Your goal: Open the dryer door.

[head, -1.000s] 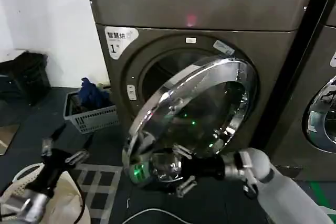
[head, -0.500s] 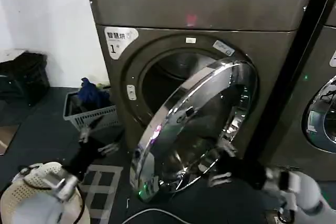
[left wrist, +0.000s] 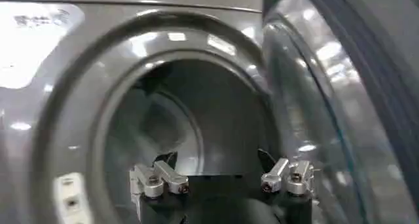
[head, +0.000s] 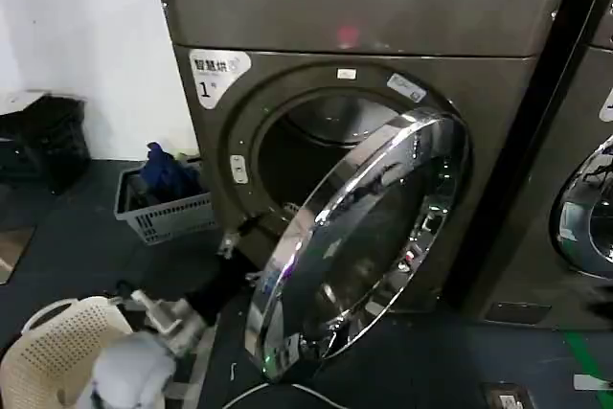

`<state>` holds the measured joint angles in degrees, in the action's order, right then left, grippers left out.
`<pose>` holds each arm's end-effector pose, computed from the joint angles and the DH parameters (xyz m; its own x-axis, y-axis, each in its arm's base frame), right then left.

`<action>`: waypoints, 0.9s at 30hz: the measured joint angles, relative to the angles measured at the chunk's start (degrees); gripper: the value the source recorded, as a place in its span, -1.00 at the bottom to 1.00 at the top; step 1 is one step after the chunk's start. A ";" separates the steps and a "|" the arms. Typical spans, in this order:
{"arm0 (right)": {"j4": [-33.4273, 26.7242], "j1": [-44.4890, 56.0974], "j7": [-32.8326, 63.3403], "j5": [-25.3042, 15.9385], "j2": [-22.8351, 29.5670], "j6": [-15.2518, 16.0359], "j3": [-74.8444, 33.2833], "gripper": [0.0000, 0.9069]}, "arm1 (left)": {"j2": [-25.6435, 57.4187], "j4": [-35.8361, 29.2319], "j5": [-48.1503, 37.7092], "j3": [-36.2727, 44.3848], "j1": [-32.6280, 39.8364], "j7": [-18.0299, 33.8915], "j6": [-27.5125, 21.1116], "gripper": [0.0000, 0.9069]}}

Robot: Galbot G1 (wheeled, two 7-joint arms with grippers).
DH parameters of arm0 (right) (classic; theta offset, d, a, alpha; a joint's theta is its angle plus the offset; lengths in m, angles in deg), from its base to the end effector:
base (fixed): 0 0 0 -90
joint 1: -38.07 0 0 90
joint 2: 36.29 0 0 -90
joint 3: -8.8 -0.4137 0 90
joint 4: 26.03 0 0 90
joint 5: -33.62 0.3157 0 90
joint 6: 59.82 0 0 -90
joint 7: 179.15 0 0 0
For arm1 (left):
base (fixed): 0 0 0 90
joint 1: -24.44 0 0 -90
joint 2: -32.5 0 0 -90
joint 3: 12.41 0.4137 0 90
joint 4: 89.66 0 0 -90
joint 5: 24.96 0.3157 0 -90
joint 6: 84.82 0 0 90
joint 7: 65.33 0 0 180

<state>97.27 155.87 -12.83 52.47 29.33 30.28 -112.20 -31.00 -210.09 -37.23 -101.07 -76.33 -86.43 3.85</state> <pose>0.1241 -0.2230 -0.2495 -0.9794 -0.0595 -0.1928 0.0062 0.9463 -0.3232 0.2244 0.1075 -0.2768 -0.8099 0.5672 -0.1497 0.5041 0.8035 0.3168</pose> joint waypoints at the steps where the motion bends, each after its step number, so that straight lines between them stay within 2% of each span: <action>1: 0.34 0.41 2.11 -1.04 1.45 1.91 -2.54 1.00 | 0.10 0.10 -0.68 0.95 0.51 -0.01 0.00 1.00; 4: 0.23 0.61 5.98 -4.28 5.34 4.70 -10.46 1.00 | 0.67 0.33 -1.79 3.86 1.85 -0.17 0.00 1.00; 7: -1.23 0.50 7.65 -5.57 8.22 5.30 -17.78 1.00 | 0.83 0.79 -1.79 6.56 3.15 -0.41 0.01 1.00; 19: -10.47 0.26 9.53 -13.09 11.30 -2.80 -35.49 1.00 | 0.83 3.68 -2.04 15.28 8.48 -0.83 0.49 1.00; 24: -14.20 1.10 10.99 -13.68 11.97 -5.25 -40.58 1.00 | 0.71 4.83 -2.39 18.38 10.43 -1.12 0.79 1.00; 27: -16.12 1.80 11.80 -13.41 12.16 -5.60 -43.65 1.00 | 0.42 5.72 -2.55 20.46 11.98 -1.22 0.91 1.00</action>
<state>81.16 157.67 -1.03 39.06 41.49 24.68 -155.85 -30.58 -204.36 -39.79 -80.61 -64.35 -87.65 4.76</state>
